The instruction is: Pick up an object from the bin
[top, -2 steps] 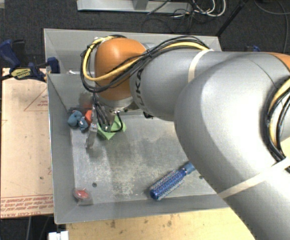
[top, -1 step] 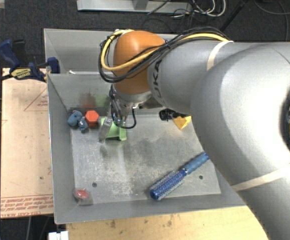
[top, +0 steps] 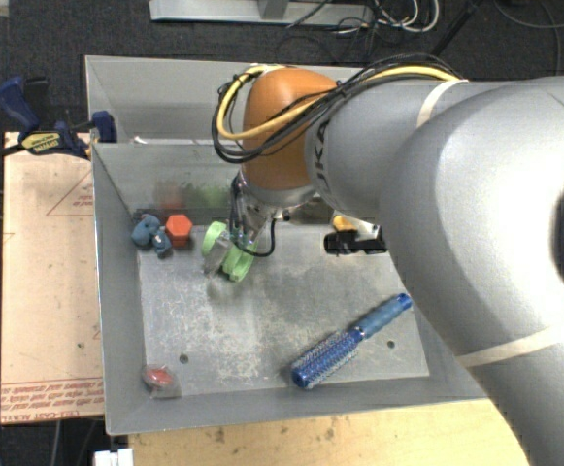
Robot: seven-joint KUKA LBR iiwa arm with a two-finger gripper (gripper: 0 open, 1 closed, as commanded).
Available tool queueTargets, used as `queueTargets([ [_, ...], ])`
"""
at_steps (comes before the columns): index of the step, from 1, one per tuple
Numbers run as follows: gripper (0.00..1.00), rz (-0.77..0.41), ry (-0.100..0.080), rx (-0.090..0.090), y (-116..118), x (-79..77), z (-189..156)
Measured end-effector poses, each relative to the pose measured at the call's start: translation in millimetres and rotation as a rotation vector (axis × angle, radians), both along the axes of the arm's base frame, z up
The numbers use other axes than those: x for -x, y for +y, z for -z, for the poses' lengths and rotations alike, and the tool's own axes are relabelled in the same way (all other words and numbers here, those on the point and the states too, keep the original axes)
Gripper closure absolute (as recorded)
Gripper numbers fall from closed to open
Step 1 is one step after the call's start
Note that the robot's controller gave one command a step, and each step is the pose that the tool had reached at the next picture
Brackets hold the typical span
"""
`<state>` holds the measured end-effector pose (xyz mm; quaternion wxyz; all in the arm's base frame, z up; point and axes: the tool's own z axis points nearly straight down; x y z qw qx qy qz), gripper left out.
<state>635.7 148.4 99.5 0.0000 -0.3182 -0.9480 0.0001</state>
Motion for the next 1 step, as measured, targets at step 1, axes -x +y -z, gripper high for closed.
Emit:
queueTargets([
  [1,0.00,0.194,0.001,-0.001,-1.0,-0.6,30.3],
])
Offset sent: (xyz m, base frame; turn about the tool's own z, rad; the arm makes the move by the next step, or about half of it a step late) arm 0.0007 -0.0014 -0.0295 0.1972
